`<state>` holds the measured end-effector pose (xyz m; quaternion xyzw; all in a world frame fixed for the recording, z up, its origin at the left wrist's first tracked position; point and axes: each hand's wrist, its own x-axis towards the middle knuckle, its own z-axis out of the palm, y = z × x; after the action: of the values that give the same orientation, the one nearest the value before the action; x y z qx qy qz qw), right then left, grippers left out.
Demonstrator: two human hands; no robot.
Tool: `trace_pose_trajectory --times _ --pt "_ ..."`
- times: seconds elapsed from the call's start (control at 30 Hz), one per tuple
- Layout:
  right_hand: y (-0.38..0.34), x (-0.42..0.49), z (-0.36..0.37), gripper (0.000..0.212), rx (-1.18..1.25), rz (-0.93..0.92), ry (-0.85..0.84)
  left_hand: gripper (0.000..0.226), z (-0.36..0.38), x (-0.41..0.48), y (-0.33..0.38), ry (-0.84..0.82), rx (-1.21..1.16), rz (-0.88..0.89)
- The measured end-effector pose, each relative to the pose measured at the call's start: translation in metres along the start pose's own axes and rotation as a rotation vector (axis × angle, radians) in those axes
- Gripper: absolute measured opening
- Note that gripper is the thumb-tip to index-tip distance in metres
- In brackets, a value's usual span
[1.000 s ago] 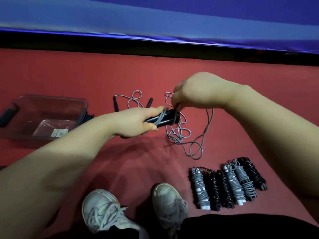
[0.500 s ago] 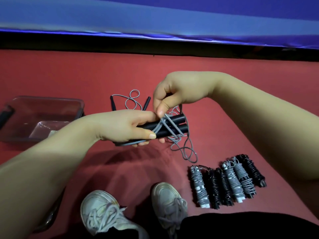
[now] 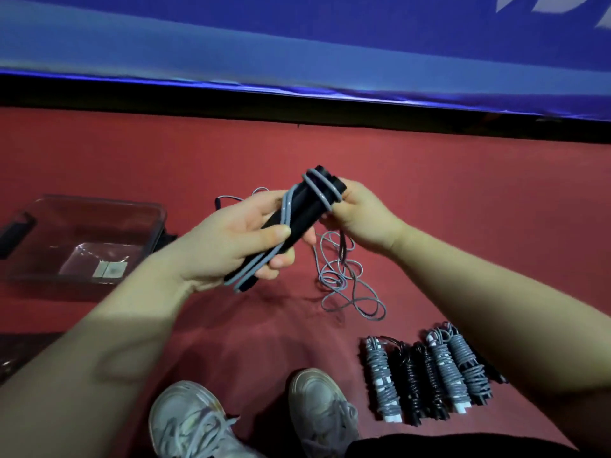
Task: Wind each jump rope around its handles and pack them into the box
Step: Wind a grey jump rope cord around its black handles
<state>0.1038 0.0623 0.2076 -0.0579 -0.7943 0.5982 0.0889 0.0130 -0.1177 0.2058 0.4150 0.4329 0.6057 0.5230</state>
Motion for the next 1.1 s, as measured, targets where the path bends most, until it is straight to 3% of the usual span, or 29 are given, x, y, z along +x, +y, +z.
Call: trace_pose_trajectory --times 0.13,0.2,0.23,0.33,0.43,0.53,0.63,0.8,0.93,1.1 --pt "0.004 -0.003 0.016 0.035 -0.340 -0.042 0.082 0.044 0.002 0.016 0.006 0.309 0.017 0.022" --pt "-0.002 -0.001 0.015 0.024 -0.534 -0.040 0.042 0.057 0.000 0.020 0.005 0.375 0.046 -0.026" --pt "-0.004 0.001 0.013 0.015 -0.597 -0.010 0.026 0.057 0.002 0.021 0.006 0.400 0.061 -0.033" --pt "-0.006 0.006 0.008 0.029 -0.727 0.024 0.128 0.044 0.004 0.023 0.006 0.356 0.148 0.002" --pt "-0.003 0.005 0.006 0.029 -0.804 -0.021 0.251 0.048 0.004 0.023 0.007 0.376 0.170 0.007" --pt "0.006 0.009 0.007 0.020 -0.722 -0.049 0.308 0.057 0.009 0.024 0.005 0.446 0.150 0.008" --pt "0.007 0.010 0.013 0.025 -0.549 0.004 0.338 0.065 0.010 0.028 0.001 0.504 0.105 0.001" --pt "0.002 0.012 0.009 0.033 -0.266 0.009 0.297 0.046 -0.001 0.027 0.010 0.425 0.481 -0.018" --pt "-0.013 0.014 0.003 0.031 -0.200 -0.014 0.209 0.027 -0.003 0.030 0.019 0.479 0.395 -0.001" --pt "-0.011 0.016 0.015 0.029 -0.246 0.047 0.226 0.024 0.001 0.031 0.017 0.514 0.265 0.083"
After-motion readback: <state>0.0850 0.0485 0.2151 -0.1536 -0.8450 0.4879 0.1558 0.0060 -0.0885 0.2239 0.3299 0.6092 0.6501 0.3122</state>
